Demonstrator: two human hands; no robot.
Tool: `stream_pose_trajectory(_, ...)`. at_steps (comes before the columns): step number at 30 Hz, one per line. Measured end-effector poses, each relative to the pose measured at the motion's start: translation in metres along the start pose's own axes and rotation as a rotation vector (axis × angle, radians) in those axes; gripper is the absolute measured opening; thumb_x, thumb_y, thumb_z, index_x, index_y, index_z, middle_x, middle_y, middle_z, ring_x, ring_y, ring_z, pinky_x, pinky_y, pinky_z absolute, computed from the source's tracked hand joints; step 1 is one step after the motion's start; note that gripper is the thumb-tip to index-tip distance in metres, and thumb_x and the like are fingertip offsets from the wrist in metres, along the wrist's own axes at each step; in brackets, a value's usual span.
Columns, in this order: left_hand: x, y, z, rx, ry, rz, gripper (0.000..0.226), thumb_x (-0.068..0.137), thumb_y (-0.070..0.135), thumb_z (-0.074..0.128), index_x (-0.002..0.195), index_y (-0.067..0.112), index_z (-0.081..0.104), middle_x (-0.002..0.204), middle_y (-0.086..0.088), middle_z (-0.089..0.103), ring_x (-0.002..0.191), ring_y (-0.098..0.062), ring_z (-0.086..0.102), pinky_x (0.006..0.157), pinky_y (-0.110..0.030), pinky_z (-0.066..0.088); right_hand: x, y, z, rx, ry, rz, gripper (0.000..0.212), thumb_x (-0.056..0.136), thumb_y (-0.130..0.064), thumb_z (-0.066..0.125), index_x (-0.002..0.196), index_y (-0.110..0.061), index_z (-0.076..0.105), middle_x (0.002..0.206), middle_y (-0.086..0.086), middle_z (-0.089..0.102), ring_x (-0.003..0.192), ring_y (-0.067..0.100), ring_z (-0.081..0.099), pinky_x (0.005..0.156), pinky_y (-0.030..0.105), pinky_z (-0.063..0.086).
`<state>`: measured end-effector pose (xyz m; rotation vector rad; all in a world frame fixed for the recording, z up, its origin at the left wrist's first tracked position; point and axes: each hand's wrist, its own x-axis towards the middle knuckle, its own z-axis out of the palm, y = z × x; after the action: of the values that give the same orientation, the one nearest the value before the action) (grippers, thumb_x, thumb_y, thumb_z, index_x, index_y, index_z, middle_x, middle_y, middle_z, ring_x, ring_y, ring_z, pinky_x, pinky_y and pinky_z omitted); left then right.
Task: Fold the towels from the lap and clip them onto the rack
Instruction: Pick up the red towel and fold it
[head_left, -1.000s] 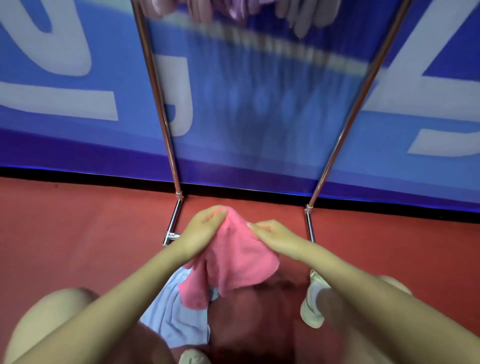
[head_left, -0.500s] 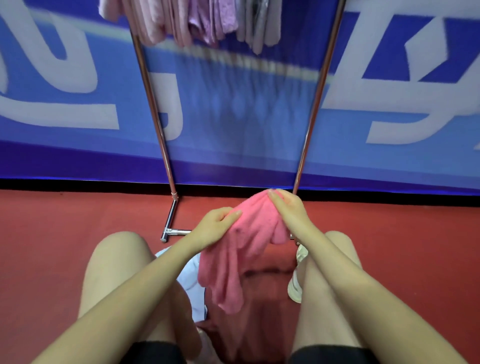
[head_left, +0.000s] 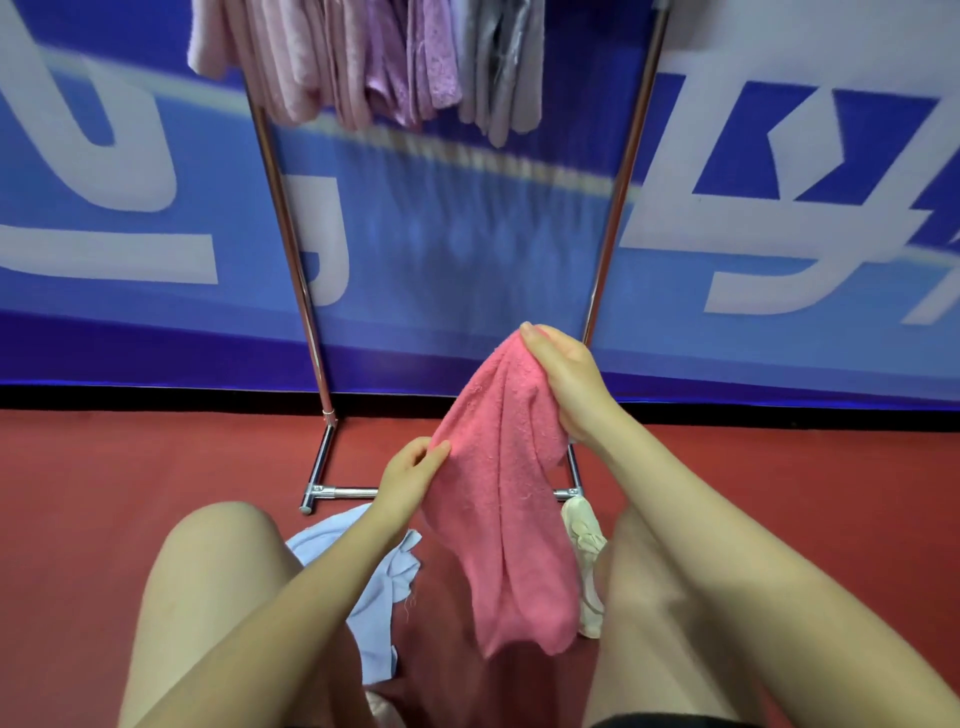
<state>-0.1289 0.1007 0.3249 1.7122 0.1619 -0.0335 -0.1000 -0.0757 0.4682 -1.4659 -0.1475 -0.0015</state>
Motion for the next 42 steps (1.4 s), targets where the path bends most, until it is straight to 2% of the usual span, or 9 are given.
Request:
stream_pose_trajectory(10, 0.024, -0.021, 0.025, -0.318, -0.02, -0.324, 0.018, 0.094, 0.036, 0.057, 0.09, 0.018, 0.057, 0.083, -0.003, 0.058, 0.072, -0.013, 0.052, 0.061, -0.024, 0.044, 0.012, -0.044, 0.0, 0.114, 0.089, -0.05, 0.022, 0.095, -0.022, 0.053, 0.076, -0.015, 0.062, 0.068, -0.001, 0.062, 0.062, 0.009, 0.058, 0.066, 0.025, 0.048)
stream_pose_trajectory(16, 0.039, -0.024, 0.034, -0.31, -0.025, -0.284, 0.03, 0.099, 0.023, 0.047, 0.099, 0.006, 0.071, 0.094, -0.008, 0.075, 0.1, -0.025, 0.063, 0.09, -0.037, 0.047, 0.007, -0.039, -0.02, 0.082, 0.15, -0.004, 0.018, 0.093, -0.024, 0.057, 0.076, -0.019, 0.062, 0.066, -0.006, 0.061, 0.065, 0.009, 0.056, 0.068, 0.027, 0.046)
stream_pose_trajectory(21, 0.038, 0.016, 0.037, -0.514, 0.01, -0.383, 0.027, 0.093, 0.028, 0.052, 0.074, 0.009, 0.058, 0.06, -0.006, 0.065, 0.061, -0.02, 0.06, 0.064, -0.031, 0.045, -0.012, -0.005, -0.051, -0.098, 0.178, 0.037, 0.019, 0.092, -0.025, 0.058, 0.074, -0.019, 0.062, 0.075, -0.005, 0.059, 0.074, 0.009, 0.053, 0.074, 0.026, 0.044)
stream_pose_trajectory(25, 0.03, 0.048, 0.031, -0.452, 0.029, -0.264, 0.014, 0.087, 0.022, 0.056, 0.076, 0.014, 0.06, 0.066, -0.004, 0.054, 0.056, -0.015, 0.048, 0.051, -0.023, 0.041, -0.028, 0.054, -0.068, -0.55, 0.053, 0.148, 0.038, 0.092, -0.028, 0.053, 0.084, 0.009, 0.06, 0.081, 0.02, 0.06, 0.078, 0.011, 0.049, 0.078, 0.034, 0.042)
stream_pose_trajectory(28, 0.018, 0.058, 0.024, -0.229, 0.011, -0.109, 0.014, 0.089, 0.019, 0.053, 0.078, 0.016, 0.062, 0.067, 0.004, 0.056, 0.06, -0.01, 0.047, 0.053, -0.023, 0.042, -0.036, 0.09, -0.062, -0.748, -0.07, 0.289, 0.023, 0.091, -0.024, 0.055, 0.082, -0.003, 0.059, 0.071, 0.004, 0.054, 0.069, 0.01, 0.045, 0.067, 0.03, 0.041)
stream_pose_trajectory(30, 0.013, 0.058, 0.021, -0.009, -0.029, 0.112, 0.022, 0.098, 0.015, 0.046, 0.081, 0.013, 0.06, 0.076, 0.005, 0.057, 0.068, -0.005, 0.047, 0.063, -0.017, 0.042, -0.038, 0.101, -0.049, -0.68, -0.112, 0.288, 0.011, 0.09, -0.01, 0.056, 0.1, -0.011, 0.059, 0.079, -0.002, 0.055, 0.072, 0.009, 0.047, 0.064, 0.017, 0.041)
stream_pose_trajectory(33, 0.004, 0.055, 0.018, 0.118, -0.125, 0.247, 0.028, 0.1, 0.015, 0.043, 0.076, 0.018, 0.055, 0.075, 0.007, 0.053, 0.067, 0.0, 0.045, 0.068, -0.014, 0.039, -0.032, 0.103, -0.023, -0.498, -0.213, 0.162, 0.046, 0.081, 0.003, 0.055, 0.125, -0.01, 0.052, 0.119, 0.002, 0.056, 0.107, 0.008, 0.052, 0.094, 0.015, 0.04)
stream_pose_trajectory(37, 0.007, 0.048, 0.006, 0.253, -0.207, 0.315, 0.031, 0.101, 0.014, 0.044, 0.072, 0.024, 0.049, 0.07, 0.011, 0.05, 0.062, 0.003, 0.042, 0.069, -0.023, 0.038, -0.033, 0.098, 0.0, -0.334, -0.288, 0.199, 0.032, 0.065, -0.009, 0.054, 0.096, -0.006, 0.06, 0.084, -0.004, 0.056, 0.072, -0.006, 0.05, 0.069, 0.011, 0.04)
stream_pose_trajectory(42, 0.013, 0.044, -0.011, 0.336, -0.128, 0.374, 0.032, 0.1, 0.011, 0.045, 0.072, 0.027, 0.046, 0.07, 0.011, 0.049, 0.064, 0.006, 0.046, 0.07, -0.02, 0.037, -0.038, 0.115, 0.007, -0.272, -0.318, 0.204, 0.012, 0.089, -0.007, 0.061, 0.093, 0.005, 0.06, 0.083, 0.009, 0.055, 0.08, 0.015, 0.05, 0.066, 0.025, 0.041)
